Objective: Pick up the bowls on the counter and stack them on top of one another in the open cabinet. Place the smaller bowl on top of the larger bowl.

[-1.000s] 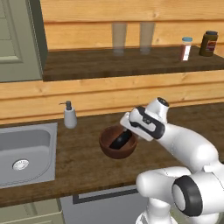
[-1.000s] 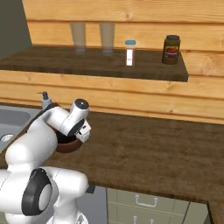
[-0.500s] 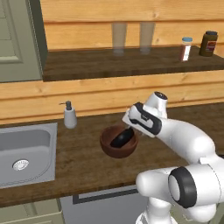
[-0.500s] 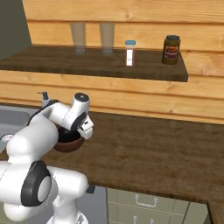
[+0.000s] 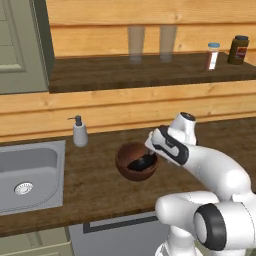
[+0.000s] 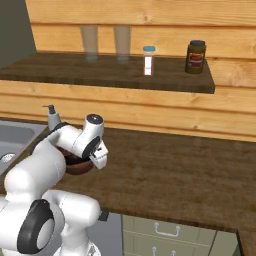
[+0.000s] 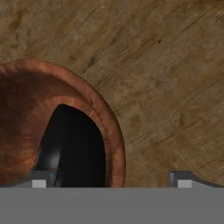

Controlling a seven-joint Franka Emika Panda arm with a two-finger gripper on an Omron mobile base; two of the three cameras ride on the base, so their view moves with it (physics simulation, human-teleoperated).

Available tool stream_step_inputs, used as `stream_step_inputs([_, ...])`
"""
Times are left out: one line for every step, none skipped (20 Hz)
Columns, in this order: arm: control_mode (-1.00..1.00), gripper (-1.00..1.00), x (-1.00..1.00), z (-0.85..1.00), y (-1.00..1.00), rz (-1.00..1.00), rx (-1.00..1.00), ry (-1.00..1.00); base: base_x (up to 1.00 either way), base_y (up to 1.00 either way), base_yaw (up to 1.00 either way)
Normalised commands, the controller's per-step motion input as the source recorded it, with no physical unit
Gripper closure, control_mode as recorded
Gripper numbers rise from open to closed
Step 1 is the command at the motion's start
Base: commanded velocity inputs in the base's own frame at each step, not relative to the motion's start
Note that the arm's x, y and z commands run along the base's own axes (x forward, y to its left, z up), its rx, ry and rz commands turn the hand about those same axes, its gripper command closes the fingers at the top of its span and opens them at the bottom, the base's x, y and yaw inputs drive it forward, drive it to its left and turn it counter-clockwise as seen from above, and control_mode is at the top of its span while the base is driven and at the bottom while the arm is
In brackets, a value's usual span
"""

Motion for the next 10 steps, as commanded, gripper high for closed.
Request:
stream_step_inputs([-1.00,-1.00,-0.34,-0.28,0.02,0.00,0.00,0.00,0.00,0.00,0.00])
stream_step_inputs([-1.00,-1.00,-0.29,-0.43,0.06,0.00,0.00,0.00,0.00,0.00,0.00])
stream_step_inputs([-1.00,-1.00,-0.20,-0.59,0.12,0.00,-0.02,0.05,0.00,0.00,0.00])
stream_step_inputs([-1.00,-1.00,-0.14,-0.61,0.12,0.00,-0.03,0.05,0.00,0.00,0.00])
stream_step_inputs([-1.00,-1.00,-0.09,-0.59,0.12,0.00,-0.03,0.03,0.00,0.00,0.00])
stream_step_inputs([-1.00,-1.00,-0.06,-0.61,0.14,0.00,-0.03,0.03,0.00,0.00,0.00])
stream_step_inputs([-1.00,-1.00,-0.02,-0.65,0.14,0.00,-0.03,0.05,0.00,0.00,0.00])
stream_step_inputs([-1.00,-1.00,0.00,-0.66,0.16,0.00,-0.03,0.05,0.00,0.00,0.00])
stream_step_inputs([-1.00,-1.00,0.00,-0.69,0.23,0.00,-0.03,0.06,0.00,0.00,0.00])
stream_step_inputs([-1.00,-1.00,0.00,-0.64,0.26,0.00,-0.03,0.05,0.00,0.00,0.00])
